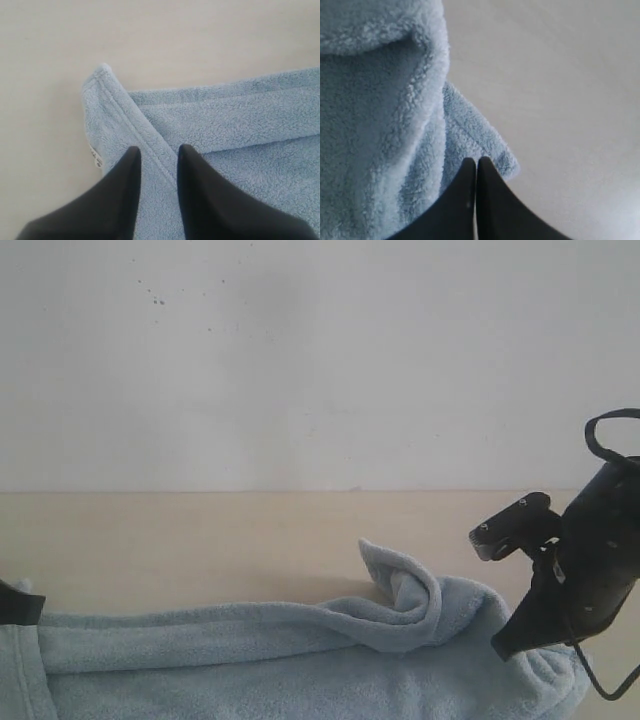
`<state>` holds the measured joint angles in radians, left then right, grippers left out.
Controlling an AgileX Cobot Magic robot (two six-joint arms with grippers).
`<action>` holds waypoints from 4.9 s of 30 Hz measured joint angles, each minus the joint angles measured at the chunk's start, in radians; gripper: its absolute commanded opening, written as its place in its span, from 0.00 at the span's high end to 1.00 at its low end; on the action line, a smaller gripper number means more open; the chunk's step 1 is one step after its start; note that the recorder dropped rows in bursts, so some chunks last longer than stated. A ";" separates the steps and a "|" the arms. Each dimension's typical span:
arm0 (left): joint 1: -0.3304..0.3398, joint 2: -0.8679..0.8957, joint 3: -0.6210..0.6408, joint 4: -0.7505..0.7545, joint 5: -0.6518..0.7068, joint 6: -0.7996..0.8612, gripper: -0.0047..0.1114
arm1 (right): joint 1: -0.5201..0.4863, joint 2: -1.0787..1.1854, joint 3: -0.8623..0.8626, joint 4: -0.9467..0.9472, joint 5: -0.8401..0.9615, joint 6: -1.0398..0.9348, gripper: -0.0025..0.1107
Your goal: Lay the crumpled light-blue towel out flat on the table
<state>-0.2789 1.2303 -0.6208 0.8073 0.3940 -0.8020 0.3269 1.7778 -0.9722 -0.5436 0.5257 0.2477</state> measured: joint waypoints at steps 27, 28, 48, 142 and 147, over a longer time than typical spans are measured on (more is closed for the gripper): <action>0.000 0.000 0.000 -0.008 0.011 0.002 0.75 | -0.374 0.082 0.154 0.007 -0.051 0.042 0.98; 0.000 0.000 0.000 -0.008 0.011 0.002 0.75 | -0.394 0.061 0.175 0.015 -0.082 0.049 0.98; 0.000 0.000 0.000 -0.034 -0.040 0.002 0.75 | -0.079 -0.258 0.171 0.113 -0.262 0.092 0.88; -0.071 0.067 0.006 -0.100 -0.188 0.042 0.75 | -0.187 0.061 -0.039 0.119 -0.006 -0.030 0.98; -0.071 0.067 0.008 -0.100 -0.188 0.044 0.75 | -0.213 0.061 -0.039 0.110 -0.031 -0.041 0.98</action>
<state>-0.3498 1.2972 -0.6133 0.7069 0.2057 -0.7579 0.1140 1.8391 -1.0117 -0.4339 0.4948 0.2071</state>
